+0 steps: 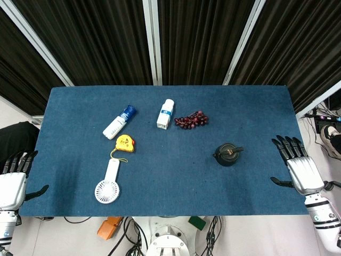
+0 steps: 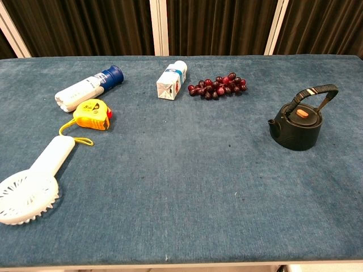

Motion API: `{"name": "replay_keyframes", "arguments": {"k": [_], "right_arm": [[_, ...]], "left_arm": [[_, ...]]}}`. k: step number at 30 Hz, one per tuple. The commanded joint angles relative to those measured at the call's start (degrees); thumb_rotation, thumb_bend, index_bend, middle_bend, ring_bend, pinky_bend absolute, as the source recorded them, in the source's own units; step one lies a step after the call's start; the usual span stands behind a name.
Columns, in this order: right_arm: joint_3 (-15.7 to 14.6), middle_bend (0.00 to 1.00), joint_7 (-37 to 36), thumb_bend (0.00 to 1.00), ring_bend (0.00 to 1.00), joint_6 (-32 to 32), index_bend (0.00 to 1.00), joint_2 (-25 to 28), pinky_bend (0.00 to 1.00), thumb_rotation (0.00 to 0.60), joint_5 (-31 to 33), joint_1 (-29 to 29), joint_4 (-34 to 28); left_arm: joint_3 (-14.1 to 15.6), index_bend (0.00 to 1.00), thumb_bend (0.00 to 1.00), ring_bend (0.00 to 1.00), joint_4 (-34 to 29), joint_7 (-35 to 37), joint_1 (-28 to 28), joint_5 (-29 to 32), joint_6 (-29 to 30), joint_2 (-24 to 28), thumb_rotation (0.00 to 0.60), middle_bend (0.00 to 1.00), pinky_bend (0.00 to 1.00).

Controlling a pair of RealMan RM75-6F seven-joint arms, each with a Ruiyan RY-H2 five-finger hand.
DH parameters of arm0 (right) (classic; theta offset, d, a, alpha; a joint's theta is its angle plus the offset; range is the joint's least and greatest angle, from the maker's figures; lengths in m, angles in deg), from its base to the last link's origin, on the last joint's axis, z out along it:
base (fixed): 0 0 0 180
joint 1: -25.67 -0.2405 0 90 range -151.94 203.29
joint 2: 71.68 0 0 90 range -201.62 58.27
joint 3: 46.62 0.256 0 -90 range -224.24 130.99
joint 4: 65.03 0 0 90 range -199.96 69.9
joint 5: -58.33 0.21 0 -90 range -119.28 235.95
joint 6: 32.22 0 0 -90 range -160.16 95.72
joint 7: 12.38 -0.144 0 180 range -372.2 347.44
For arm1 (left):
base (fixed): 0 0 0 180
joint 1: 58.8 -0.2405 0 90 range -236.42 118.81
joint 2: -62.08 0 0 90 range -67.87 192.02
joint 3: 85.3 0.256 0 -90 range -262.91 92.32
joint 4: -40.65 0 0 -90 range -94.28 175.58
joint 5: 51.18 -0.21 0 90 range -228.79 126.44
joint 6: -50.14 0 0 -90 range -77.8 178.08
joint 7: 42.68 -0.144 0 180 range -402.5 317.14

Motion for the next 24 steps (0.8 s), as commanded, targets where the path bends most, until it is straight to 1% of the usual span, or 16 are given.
{"name": "replay_keyframes", "arguments": {"k": [1, 5, 8, 11, 14, 16, 20, 22, 24], "right_arm": [[0.5, 0.08, 0.7, 0.13, 0.01, -0.6, 0.00, -0.1, 0.00, 0.600, 0.1, -0.3, -0.6], [1.3, 0.08, 1.1, 0.13, 0.02, -3.6, 0.00, 0.1, 0.00, 0.600, 0.5, -2.0, -1.7], [2.5, 0.08, 1.7, 0.13, 0.02, -8.6, 0.00, 0.5, 0.00, 0.600, 1.6, -5.1, -3.0], [4.3, 0.09, 3.5, 0.13, 0.04, -14.5, 0.04, 0.5, 0.00, 0.600, 3.7, -9.0, -3.9], [6.0, 0.13, 6.7, 0.13, 0.10, -20.6, 0.13, -0.4, 0.00, 0.600, 6.8, -13.1, -3.9], [6.8, 0.19, 8.9, 0.13, 0.16, -24.4, 0.21, -1.4, 0.00, 0.600, 9.1, -15.6, -3.5], [7.6, 0.30, 12.4, 0.13, 0.29, -29.2, 0.36, -3.5, 0.00, 0.600, 12.3, -19.2, -2.2], [7.7, 0.34, 13.8, 0.13, 0.33, -30.8, 0.41, -4.4, 0.01, 0.600, 13.6, -20.5, -1.7], [7.7, 0.35, 15.0, 0.13, 0.35, -32.0, 0.43, -5.2, 0.01, 0.600, 14.9, -21.4, -1.1]], "left_arm": [[-0.3, 0.07, 0.16, 0.02, 0.4, 0.2, 0.1, 0.3, -0.2, -0.2, 0.600, 0.10, 0.00], [-0.5, 0.07, 0.16, 0.02, 0.9, 0.1, 0.5, 0.3, -0.7, -0.4, 0.600, 0.10, 0.00], [-0.6, 0.07, 0.16, 0.02, 0.9, 0.0, 0.8, 0.1, -1.0, -0.6, 0.600, 0.10, 0.00], [-0.8, 0.07, 0.16, 0.02, 0.6, -0.2, 1.0, 0.3, -1.2, -0.7, 0.600, 0.10, 0.00], [-1.0, 0.07, 0.16, 0.02, 0.2, -0.9, 1.2, 0.6, -1.5, -0.6, 0.600, 0.10, 0.00], [-1.1, 0.07, 0.16, 0.02, -0.1, -1.3, 1.3, 0.9, -1.7, -0.4, 0.600, 0.10, 0.00], [-1.2, 0.07, 0.16, 0.02, -0.6, -1.9, 1.3, 1.5, -2.0, -0.1, 0.600, 0.10, 0.00], [-1.3, 0.07, 0.16, 0.02, -0.7, -2.1, 1.3, 1.8, -2.2, 0.0, 0.600, 0.10, 0.00], [-1.3, 0.07, 0.16, 0.02, -0.8, -2.2, 1.3, 2.1, -2.3, 0.0, 0.600, 0.10, 0.00]]}}
